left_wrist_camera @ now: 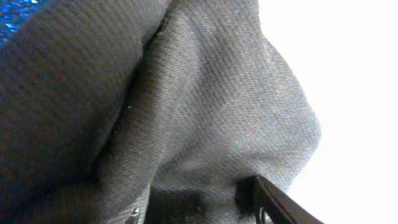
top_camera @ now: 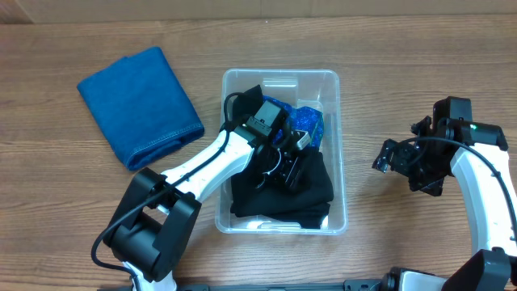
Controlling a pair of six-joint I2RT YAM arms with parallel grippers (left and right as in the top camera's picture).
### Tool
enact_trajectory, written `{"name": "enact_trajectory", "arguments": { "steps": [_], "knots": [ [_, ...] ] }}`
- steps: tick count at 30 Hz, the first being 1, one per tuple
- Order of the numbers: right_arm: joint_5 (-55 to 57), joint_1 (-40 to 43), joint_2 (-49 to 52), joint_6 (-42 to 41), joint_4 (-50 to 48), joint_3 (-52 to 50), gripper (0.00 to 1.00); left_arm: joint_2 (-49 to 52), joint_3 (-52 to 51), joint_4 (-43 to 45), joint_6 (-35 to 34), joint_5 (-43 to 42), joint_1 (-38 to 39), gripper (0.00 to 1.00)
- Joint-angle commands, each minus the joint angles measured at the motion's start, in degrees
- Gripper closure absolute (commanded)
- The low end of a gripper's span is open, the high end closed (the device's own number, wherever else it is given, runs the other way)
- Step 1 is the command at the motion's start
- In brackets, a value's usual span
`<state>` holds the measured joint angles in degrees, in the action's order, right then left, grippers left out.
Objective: Pack container
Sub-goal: 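Move the left gripper to the teal denim cloth and grasp its edge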
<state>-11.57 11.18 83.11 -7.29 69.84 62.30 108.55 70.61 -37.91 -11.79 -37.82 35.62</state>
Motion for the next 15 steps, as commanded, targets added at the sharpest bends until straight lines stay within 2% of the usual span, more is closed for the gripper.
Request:
{"name": "enact_trajectory", "arguments": {
  "steps": [1, 3, 5, 9, 10, 11, 13, 14, 15],
  "knots": [
    [-0.04, 0.15, -0.07, -0.22, -0.17, 0.81, 0.0, 5.49, -2.05, 0.15, 0.44, -1.84, -0.15, 0.51],
    [-0.04, 0.15, -0.07, -0.24, -0.15, 0.81, 0.0, 3.74, -0.44, -2.67, 6.23, -1.84, -0.2, 0.61],
    [-0.04, 0.15, -0.07, -0.22, -0.11, 0.81, 0.01, -1.2, 3.37, -7.08, 7.19, 4.31, -0.2, 0.61],
    [-0.04, 0.15, -0.07, -0.22, -0.15, 0.81, 0.0, -16.06, 12.35, -12.61, 9.9, 17.46, -0.76, 0.48],
    [-0.04, 0.15, -0.07, -0.22, -0.22, 0.81, 0.0, -18.91, 12.94, -12.17, 10.36, 23.3, -0.76, 0.51],
    [-0.04, 0.15, -0.07, -0.22, -0.35, 0.81, 0.0, -20.65, 12.92, -11.76, 10.29, 29.33, -0.76, 0.59],
    [-0.04, 0.15, -0.07, -0.24, -0.35, 0.81, 0.0, -20.7, 12.81, -11.78, 9.6, 34.51, -0.76, 0.83],
    [-0.04, 0.15, -0.07, -0.22, -0.33, 0.81, 0.0, -19.37, 12.31, -11.76, 7.87, 36.54, -0.76, 0.91],
    [-0.04, 0.15, -0.07, -0.24, -0.31, 0.81, 0.0, -17.22, 11.98, -11.98, 6.51, 38.14, -0.76, 0.94]
  ]
}}
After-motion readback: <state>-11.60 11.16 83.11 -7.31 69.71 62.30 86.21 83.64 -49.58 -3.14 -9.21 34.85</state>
